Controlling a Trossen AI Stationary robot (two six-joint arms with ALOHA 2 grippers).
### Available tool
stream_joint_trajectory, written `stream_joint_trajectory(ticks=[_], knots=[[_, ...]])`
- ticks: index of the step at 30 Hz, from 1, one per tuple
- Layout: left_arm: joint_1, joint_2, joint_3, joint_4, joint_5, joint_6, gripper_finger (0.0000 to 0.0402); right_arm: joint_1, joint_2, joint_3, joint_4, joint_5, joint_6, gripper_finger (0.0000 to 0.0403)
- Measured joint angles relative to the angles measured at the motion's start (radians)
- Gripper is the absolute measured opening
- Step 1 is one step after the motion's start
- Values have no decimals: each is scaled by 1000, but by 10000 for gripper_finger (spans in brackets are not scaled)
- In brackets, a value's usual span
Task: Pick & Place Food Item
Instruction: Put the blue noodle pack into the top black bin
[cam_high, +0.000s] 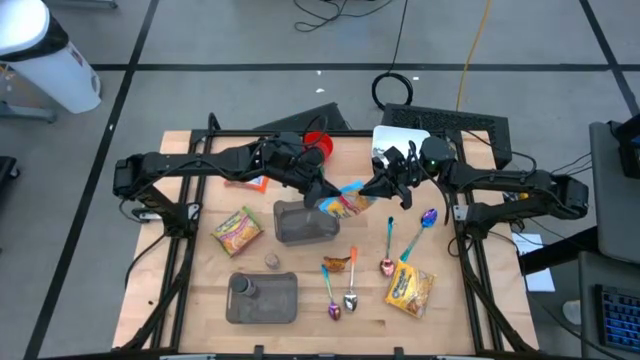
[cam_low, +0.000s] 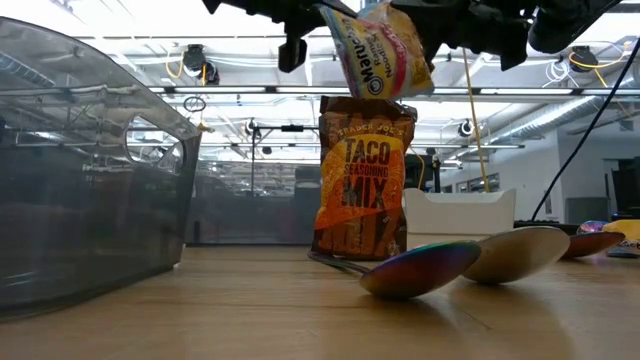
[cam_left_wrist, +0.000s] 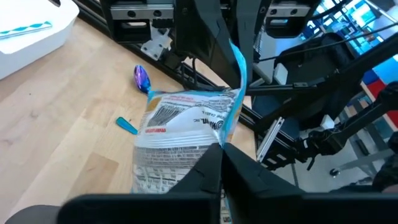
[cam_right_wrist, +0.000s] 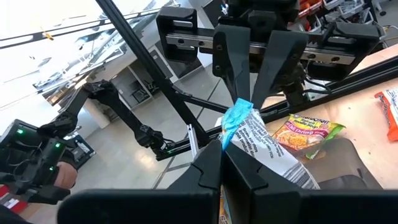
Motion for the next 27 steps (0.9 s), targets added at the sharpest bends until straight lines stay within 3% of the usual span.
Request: stream_joint_trajectory(ticks=[12,22,27], knots=[[1,0,0,39,19,5,3,0,0,0,34,3,11,12],[1,-9,0,30,16,-64,1,-66,-7,0,31,2,77,138],[-10,-72,0,-61,-79,-89,1,-125,-29,0,31,-14,96,186]])
